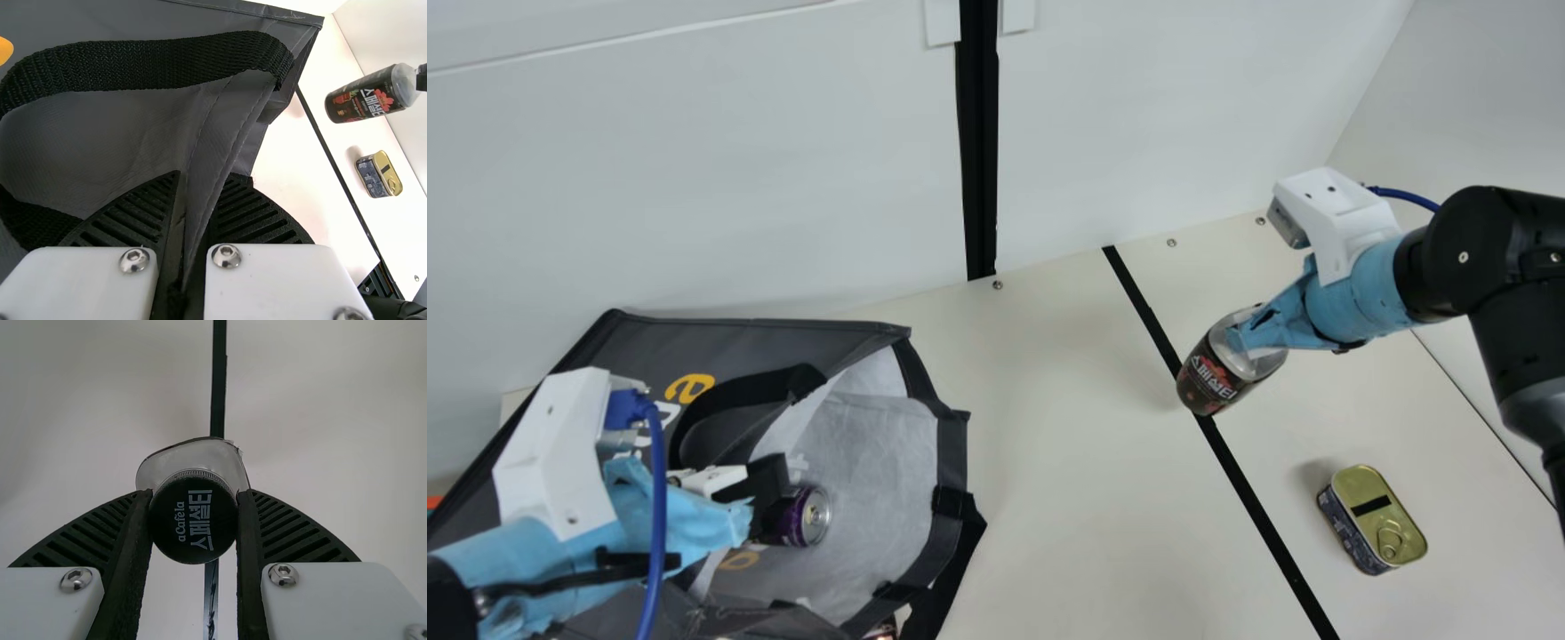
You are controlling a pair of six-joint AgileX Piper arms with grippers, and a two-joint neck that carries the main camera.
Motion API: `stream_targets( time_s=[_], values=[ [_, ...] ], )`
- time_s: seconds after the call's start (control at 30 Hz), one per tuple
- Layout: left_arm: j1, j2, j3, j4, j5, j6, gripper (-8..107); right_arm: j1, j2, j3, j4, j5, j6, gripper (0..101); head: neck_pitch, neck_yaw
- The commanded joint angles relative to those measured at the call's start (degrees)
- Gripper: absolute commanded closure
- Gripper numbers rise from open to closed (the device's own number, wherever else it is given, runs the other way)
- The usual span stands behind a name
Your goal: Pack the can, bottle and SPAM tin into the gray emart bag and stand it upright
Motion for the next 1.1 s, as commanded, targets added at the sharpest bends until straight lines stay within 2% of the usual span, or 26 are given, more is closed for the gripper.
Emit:
stream_targets(
  time_s=[0.0, 0.43, 1.07],
  values=[
    [0.0, 0.0, 0.0, 0.0, 0.0, 0.0, 107, 0.3, 0.0, 0.2, 0.7, 0.0, -1.6, 101, -1.3, -0.1],
    [0.0, 0.0, 0.0, 0.0, 0.0, 0.0, 107, 3.6, -1.7, 3.0, 5.0, 0.0, -10.7, 101, -1.3, -0.1],
    [0.0, 0.0, 0.0, 0.0, 0.0, 0.0, 107, 10.5, -6.1, 9.8, 10.5, 0.0, -19.1, 101, -1.3, -0.1]
  ],
)
